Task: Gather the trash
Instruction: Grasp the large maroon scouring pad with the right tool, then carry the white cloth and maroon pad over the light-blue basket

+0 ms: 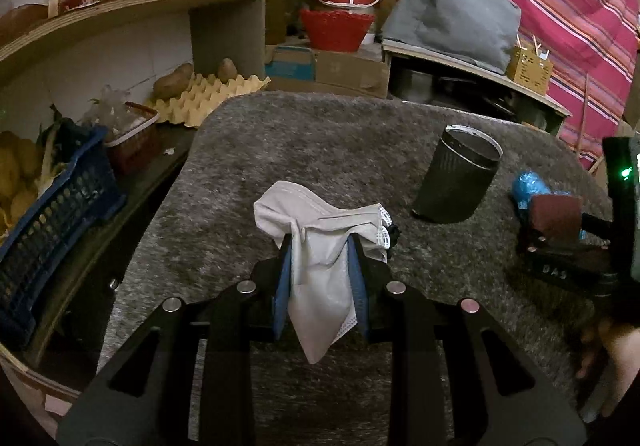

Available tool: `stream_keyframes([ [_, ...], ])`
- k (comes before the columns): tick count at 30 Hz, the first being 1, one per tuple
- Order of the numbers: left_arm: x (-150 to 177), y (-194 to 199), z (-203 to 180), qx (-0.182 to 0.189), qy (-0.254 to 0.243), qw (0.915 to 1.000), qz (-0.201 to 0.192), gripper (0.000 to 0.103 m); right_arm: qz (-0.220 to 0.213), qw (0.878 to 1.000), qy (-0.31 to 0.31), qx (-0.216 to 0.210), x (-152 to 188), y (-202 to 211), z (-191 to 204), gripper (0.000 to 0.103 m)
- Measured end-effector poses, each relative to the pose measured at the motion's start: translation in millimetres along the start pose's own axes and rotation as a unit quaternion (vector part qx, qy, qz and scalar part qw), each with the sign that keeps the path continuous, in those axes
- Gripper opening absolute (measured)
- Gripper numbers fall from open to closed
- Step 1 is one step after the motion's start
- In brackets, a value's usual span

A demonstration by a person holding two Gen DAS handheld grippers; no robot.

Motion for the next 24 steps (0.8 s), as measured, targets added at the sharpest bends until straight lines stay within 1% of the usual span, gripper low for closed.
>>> stream_keyframes([
  [2, -2, 1, -1, 0.002, 0.002, 1.0, -0.002, 0.025, -0.009, 1.0, 0.001, 0.003, -1, 3, 0, 0.096],
  [4, -3, 2, -3, 0.001, 0.0, 1.0, -0.004, 0.025, -0.007, 1.0, 0.0, -0.009, 0, 3, 0, 0.086],
  [8, -2, 4, -8, -0.002, -0.008, 1.0, -0.005, 0.025, -0.016, 0.999, -0.014, -0.035, 0, 8, -8, 0.086],
  [15, -8, 13, -17, -0.001, -0.008, 0.9999, -0.011, 0.025, -0.047, 0.997, -0.019, -0.05, -4, 34, -27, 0.086],
  [18, -10, 18, -27, 0.002, -0.011, 0.9998, -0.016, 0.025, -0.057, 0.996, -0.021, -0.058, -4, 44, -43, 0.086],
  [24, -12, 28, -53, 0.007, -0.026, 0.9993, -0.025, 0.025, -0.064, 0.996, -0.028, -0.063, -3, 50, -80, 0.086],
])
Point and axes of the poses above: each gripper's, at about its wrist camera, not at the fingertips, and y roughly against the way its jaws point, z to its left, x to its underside, the point moved 5 cm from there along -y, roughly the way its jaws point
